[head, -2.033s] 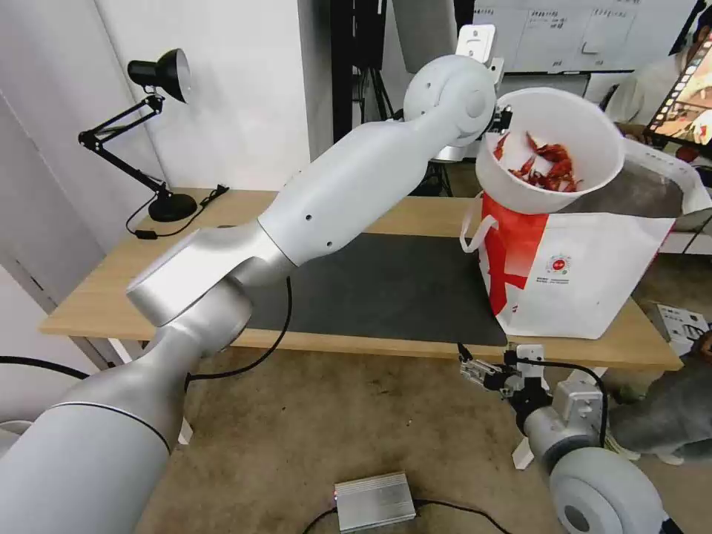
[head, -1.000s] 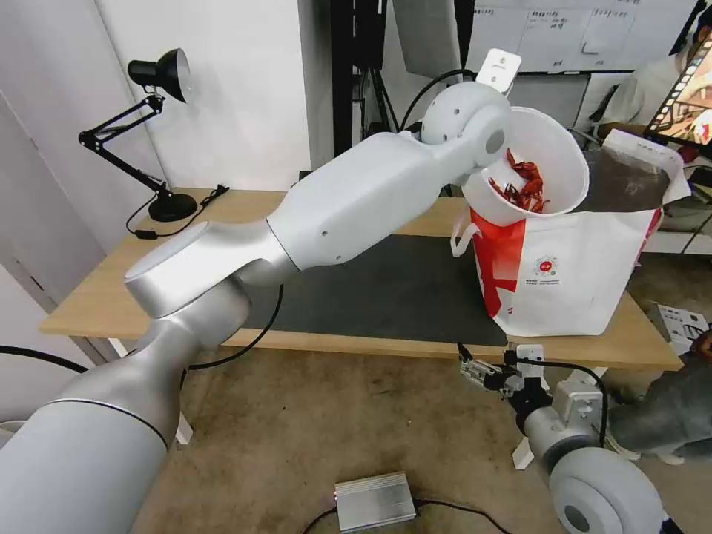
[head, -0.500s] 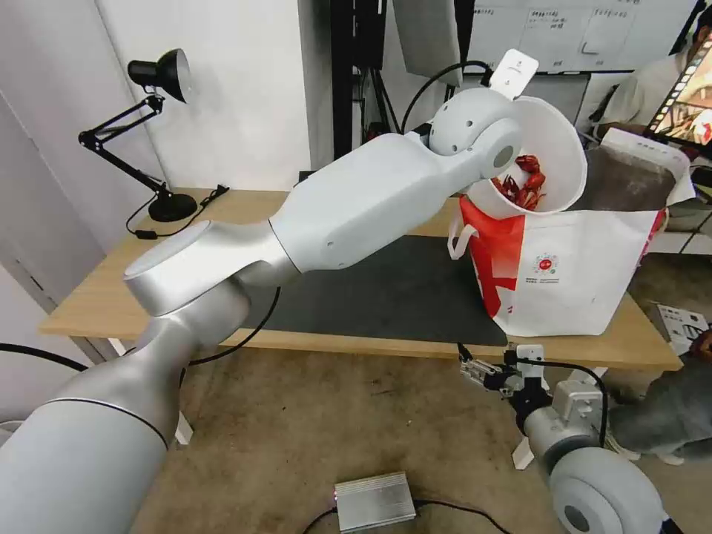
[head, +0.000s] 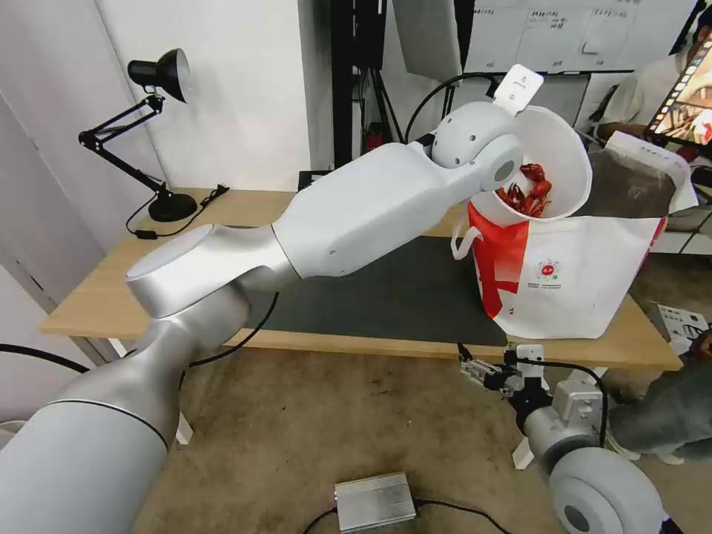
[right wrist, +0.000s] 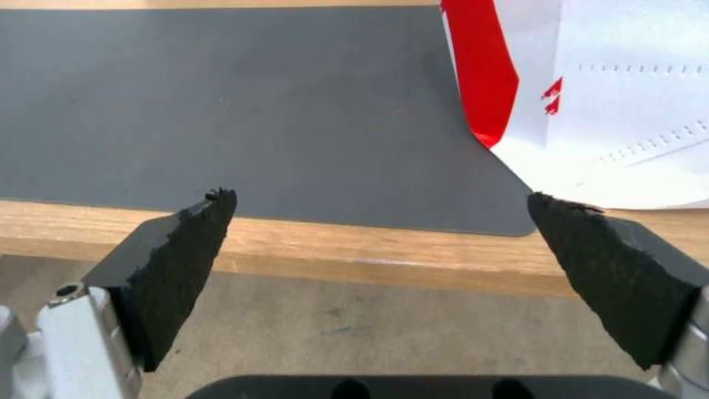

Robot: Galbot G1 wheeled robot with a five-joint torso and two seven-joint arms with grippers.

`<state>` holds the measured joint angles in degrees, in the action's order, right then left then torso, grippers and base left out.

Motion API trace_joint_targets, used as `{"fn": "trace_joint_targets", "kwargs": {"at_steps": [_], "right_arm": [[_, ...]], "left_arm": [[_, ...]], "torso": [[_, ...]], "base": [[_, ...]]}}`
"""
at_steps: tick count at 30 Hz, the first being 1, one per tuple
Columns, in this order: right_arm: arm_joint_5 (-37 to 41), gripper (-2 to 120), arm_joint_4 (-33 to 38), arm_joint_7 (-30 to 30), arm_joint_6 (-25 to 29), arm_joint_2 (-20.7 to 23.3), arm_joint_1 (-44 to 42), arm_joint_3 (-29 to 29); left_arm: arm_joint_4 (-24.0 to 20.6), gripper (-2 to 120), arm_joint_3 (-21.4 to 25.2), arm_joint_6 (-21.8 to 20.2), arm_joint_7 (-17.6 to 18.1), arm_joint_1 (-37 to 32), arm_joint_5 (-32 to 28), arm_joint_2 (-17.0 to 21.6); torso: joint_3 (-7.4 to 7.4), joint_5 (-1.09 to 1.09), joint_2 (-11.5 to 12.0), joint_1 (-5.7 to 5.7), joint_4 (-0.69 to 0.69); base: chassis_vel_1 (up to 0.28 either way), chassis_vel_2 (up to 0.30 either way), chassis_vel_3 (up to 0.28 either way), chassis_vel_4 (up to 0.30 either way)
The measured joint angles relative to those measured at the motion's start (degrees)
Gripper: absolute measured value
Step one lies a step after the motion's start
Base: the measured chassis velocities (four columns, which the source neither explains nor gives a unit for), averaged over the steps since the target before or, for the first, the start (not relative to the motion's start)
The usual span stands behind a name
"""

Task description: Pick up the trash from the table and place it into the takeout bag.

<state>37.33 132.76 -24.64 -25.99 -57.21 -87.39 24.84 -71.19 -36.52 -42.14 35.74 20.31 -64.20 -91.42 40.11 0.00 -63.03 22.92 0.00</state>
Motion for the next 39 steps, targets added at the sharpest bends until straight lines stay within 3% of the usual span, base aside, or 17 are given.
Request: {"fn": "trace_joint_targets", "kwargs": {"at_steps": [17, 25, 29, 39], "right_arm": [[0.0, 100, 0.0, 0.0, 0.0, 0.01, 0.0, 0.0], [0.0, 100, 0.0, 0.0, 0.0, 0.0, -0.01, 0.0], [0.0, 100, 0.0, 0.0, 0.0, 0.01, 0.0, 0.0], [0.0, 100, 0.0, 0.0, 0.0, 0.0, 0.0, 0.0]], "left_arm": [[-1.08, 56, 0.02, 0.0, -0.68, 0.89, 0.63, -0.01], [-0.99, 91, 0.05, 0.01, -1.04, 1.02, 0.97, -0.01], [-1.08, 99, 0.72, 0.0, -1.02, 1.01, 0.98, 0.0], [-1.89, 100, 2.35, 0.01, -0.25, 0.57, 0.69, 0.09]], "torso": [[0.0, 0.0, 0.01, 0.0, 0.0], [0.0, 0.0, 0.01, 0.0, 0.0], [0.0, 0.0, 0.01, 0.0, 0.0], [0.0, 0.0, 0.01, 0.0, 0.0]], "base": [[0.0, 0.0, 0.0, 0.0], [0.0, 0.0, 0.0, 0.0], [0.0, 0.0, 0.0, 0.0], [0.0, 0.0, 0.0, 0.0]]}}
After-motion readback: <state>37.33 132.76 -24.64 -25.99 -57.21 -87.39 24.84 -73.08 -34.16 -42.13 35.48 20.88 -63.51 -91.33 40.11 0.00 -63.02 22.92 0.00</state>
